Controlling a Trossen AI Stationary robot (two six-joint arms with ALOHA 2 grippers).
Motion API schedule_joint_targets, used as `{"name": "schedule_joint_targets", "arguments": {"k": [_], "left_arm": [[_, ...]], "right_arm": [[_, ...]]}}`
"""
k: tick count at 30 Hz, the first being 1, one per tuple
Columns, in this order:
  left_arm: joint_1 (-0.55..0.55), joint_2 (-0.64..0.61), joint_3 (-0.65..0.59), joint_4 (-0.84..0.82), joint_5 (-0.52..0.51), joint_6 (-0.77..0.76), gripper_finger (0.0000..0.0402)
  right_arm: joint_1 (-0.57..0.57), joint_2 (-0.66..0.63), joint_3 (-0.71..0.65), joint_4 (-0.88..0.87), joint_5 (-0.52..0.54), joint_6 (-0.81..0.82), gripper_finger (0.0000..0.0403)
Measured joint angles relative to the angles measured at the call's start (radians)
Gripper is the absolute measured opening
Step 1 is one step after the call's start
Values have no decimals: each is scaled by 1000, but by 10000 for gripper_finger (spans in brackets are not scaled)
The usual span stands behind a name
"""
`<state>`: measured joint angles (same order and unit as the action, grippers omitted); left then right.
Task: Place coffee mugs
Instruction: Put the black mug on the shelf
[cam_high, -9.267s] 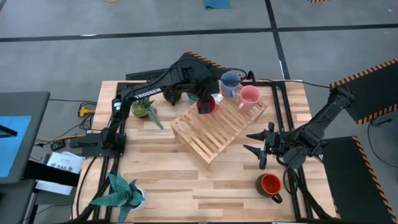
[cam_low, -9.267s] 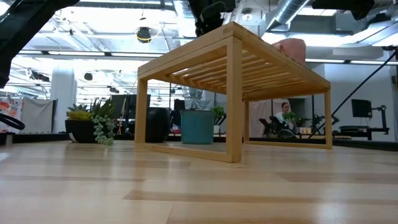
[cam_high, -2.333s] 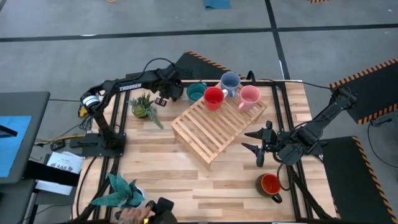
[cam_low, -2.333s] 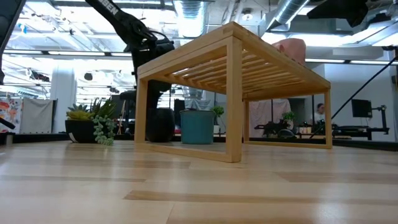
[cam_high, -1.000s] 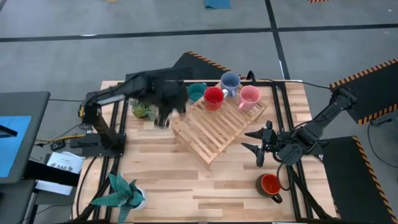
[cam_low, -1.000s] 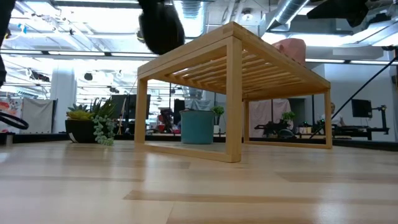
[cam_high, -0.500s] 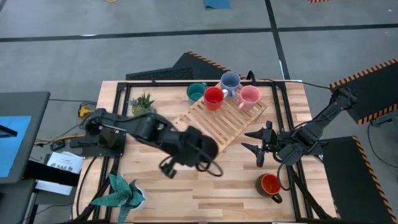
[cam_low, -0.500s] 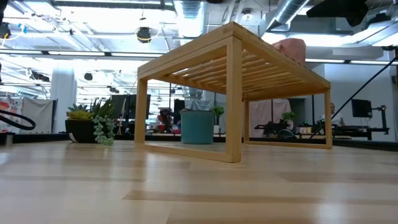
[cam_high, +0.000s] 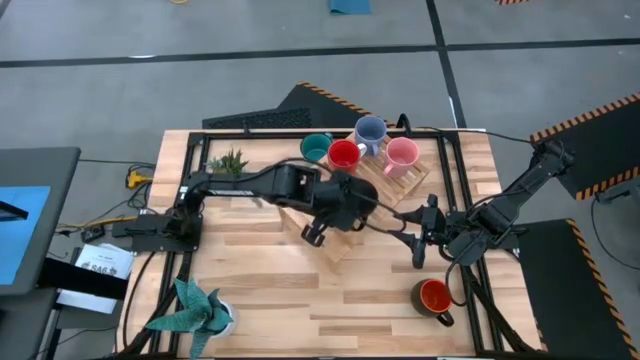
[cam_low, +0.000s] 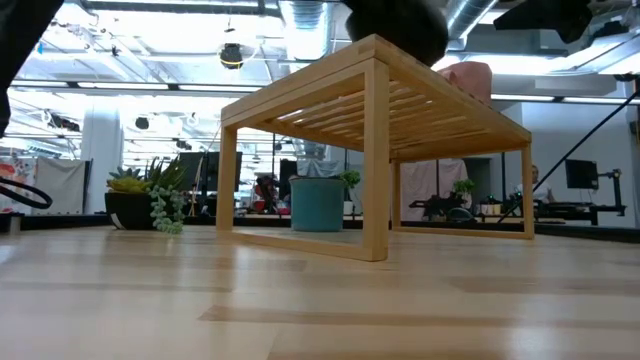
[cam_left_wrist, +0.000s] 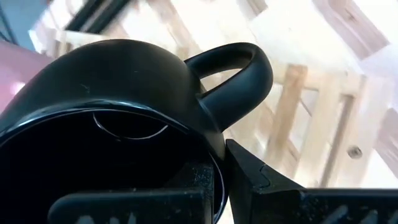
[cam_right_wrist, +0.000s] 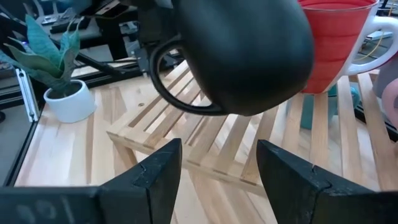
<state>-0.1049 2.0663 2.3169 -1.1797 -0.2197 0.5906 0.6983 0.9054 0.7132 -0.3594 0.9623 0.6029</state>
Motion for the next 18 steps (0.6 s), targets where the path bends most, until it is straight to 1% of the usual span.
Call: {"name": "schedule_joint_targets", "arguments": {"k": [3, 8, 18], "left_arm": [[16, 0, -1, -32, 15, -20, 2], [29, 0, -3, -26, 24, -44, 5], [28, 0, -5, -24, 23, -20, 47]], "right_arm": [[0, 0, 0, 0, -19, 0, 234], [0, 0, 0, 1, -19, 0, 234], [0, 0, 0, 1, -19, 0, 234]]}}
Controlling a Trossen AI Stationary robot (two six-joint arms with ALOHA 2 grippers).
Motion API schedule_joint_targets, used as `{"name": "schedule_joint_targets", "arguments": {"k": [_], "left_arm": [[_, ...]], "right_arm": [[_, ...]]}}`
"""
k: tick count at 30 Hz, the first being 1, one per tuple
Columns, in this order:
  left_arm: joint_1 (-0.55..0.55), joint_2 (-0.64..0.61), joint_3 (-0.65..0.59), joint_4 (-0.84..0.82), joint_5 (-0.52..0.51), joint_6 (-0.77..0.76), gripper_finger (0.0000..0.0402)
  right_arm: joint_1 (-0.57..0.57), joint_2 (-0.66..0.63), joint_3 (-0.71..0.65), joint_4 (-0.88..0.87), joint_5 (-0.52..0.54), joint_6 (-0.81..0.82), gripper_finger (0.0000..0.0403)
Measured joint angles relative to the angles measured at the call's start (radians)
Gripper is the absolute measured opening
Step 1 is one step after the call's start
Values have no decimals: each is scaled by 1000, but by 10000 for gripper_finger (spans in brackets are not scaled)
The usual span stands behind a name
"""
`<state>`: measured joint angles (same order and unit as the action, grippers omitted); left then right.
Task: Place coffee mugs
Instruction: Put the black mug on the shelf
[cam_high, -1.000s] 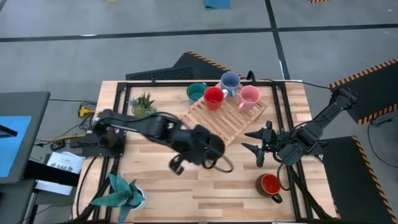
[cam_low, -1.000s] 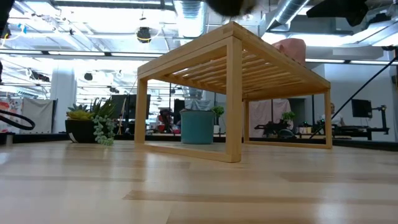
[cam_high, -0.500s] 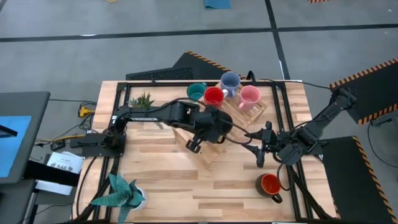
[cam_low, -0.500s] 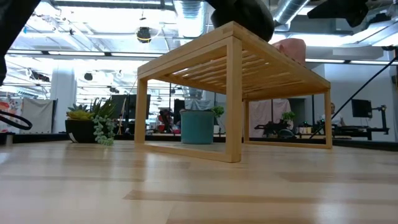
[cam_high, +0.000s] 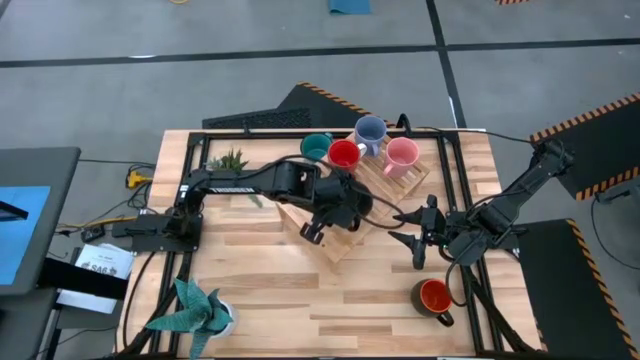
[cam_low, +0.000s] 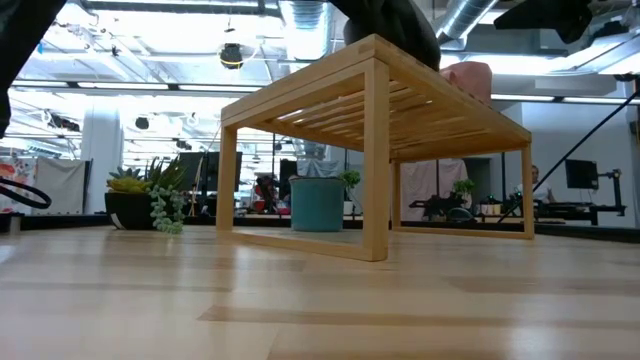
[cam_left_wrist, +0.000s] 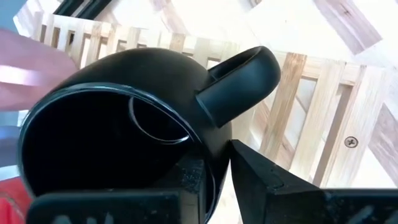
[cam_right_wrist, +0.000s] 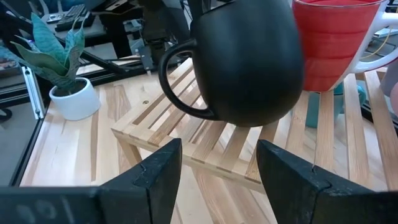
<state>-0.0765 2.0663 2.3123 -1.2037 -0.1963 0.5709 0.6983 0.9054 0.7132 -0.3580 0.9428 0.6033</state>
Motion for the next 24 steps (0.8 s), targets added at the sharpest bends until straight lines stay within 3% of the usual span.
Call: {"name": "schedule_joint_targets", "arguments": {"k": [9, 24], "left_arm": [[1, 0, 0, 31, -3, 39, 64], [1, -2, 0, 108, -45, 67, 139]], "right_arm": [[0, 0, 0, 0, -1, 0, 234], [0, 0, 0, 1, -1, 0, 234]]}}
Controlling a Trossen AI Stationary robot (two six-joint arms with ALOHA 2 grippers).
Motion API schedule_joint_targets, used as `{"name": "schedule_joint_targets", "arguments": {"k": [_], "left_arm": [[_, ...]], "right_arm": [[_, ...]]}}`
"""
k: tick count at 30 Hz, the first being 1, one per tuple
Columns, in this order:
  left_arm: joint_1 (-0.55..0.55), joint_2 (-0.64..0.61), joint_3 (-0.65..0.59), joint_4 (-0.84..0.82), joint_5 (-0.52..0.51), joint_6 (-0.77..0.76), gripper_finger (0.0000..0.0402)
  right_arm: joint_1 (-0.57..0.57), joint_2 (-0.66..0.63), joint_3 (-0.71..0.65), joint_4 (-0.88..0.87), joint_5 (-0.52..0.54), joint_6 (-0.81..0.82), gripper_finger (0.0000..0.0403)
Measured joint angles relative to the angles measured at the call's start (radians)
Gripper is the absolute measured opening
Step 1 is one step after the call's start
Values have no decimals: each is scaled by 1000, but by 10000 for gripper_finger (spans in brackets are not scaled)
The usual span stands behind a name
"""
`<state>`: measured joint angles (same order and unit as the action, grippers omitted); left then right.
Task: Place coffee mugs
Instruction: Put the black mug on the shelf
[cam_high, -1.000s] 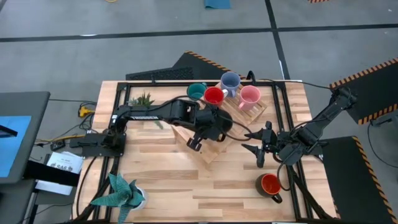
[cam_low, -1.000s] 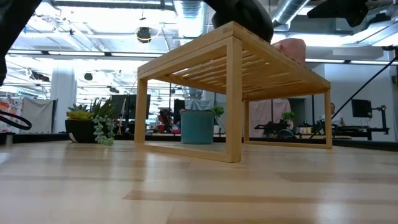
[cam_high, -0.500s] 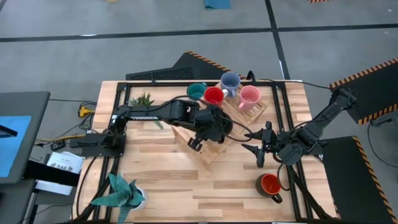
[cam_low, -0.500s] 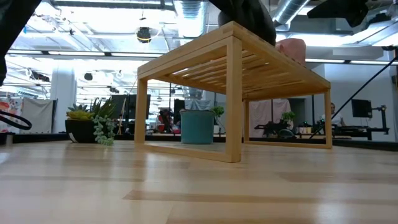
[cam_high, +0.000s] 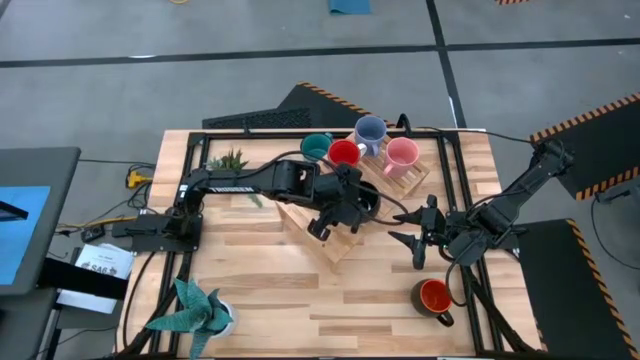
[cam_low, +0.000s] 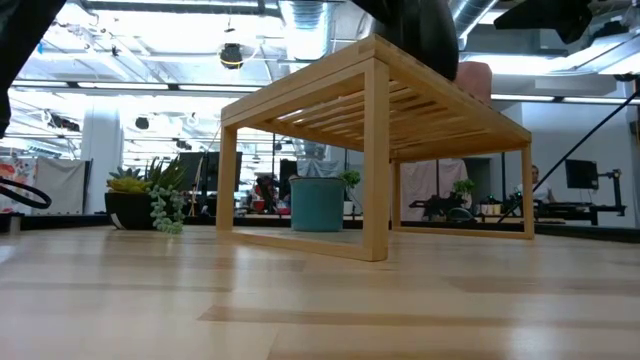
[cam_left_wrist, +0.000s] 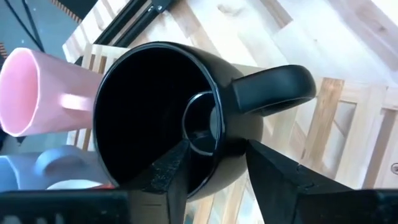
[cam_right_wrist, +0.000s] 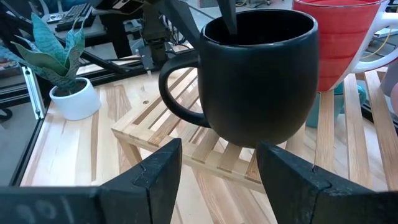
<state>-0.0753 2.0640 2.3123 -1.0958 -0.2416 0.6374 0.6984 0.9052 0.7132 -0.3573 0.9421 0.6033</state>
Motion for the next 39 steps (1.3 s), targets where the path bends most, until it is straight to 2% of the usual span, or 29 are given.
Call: {"name": "schedule_joint_targets", "arguments": {"k": [22, 39], "left_arm": [[-11, 0, 0, 21, -142, 58, 147], [-58, 0, 0, 16, -299, 115, 147]], "right_arm": [[0, 0, 0, 0, 0, 0, 234], [0, 0, 0, 0, 1, 0, 234]]}}
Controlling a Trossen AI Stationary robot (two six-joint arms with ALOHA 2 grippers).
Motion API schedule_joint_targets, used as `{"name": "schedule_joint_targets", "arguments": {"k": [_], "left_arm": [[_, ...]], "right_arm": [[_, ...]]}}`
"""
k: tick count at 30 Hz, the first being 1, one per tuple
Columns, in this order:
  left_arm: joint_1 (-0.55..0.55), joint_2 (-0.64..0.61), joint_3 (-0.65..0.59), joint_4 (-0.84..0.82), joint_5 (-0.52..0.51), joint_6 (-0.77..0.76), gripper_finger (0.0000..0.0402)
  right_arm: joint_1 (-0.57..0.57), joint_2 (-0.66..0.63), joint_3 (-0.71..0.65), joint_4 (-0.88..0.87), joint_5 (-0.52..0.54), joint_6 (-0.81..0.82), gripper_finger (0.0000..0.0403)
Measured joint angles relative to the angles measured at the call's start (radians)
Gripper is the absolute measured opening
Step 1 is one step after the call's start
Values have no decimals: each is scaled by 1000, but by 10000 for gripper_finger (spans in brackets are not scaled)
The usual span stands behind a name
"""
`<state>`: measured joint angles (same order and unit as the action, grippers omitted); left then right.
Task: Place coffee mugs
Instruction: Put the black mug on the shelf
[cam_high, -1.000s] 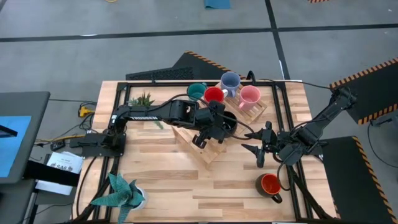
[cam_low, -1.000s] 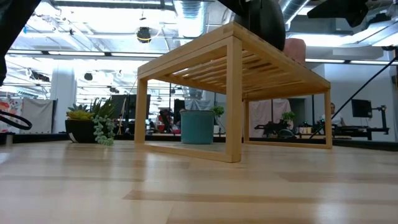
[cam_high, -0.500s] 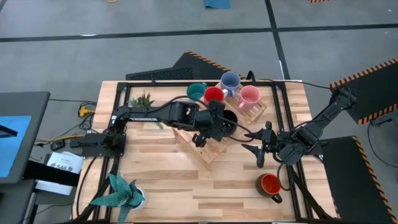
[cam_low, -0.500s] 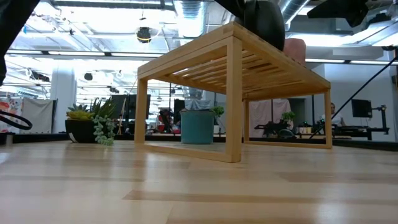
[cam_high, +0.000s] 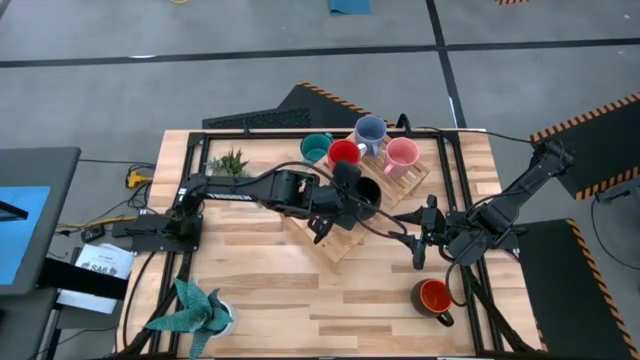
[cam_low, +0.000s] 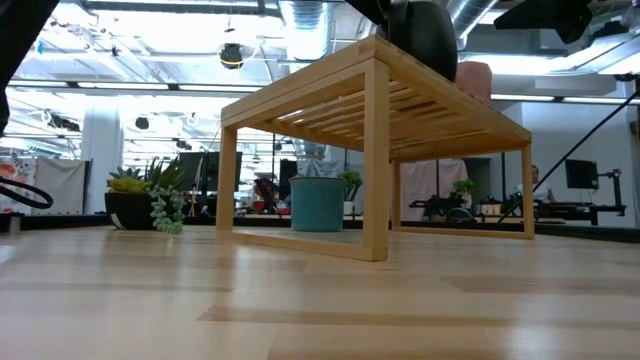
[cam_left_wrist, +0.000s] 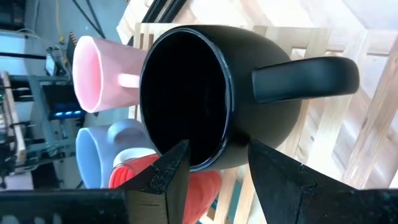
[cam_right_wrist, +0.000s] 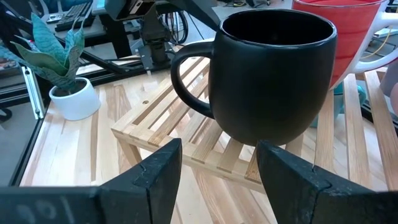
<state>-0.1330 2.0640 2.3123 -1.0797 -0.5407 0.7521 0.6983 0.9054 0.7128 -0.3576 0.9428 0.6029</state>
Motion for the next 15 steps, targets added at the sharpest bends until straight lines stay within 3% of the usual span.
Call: {"name": "schedule_joint_targets", "arguments": {"k": [8, 15], "left_arm": [[-27, -3, 27, -17, -139, 24, 147], [-55, -40, 42, -36, -182, -37, 147]], "right_arm": [[0, 0, 0, 0, 0, 0, 234], [0, 0, 0, 0, 0, 0, 234]]}}
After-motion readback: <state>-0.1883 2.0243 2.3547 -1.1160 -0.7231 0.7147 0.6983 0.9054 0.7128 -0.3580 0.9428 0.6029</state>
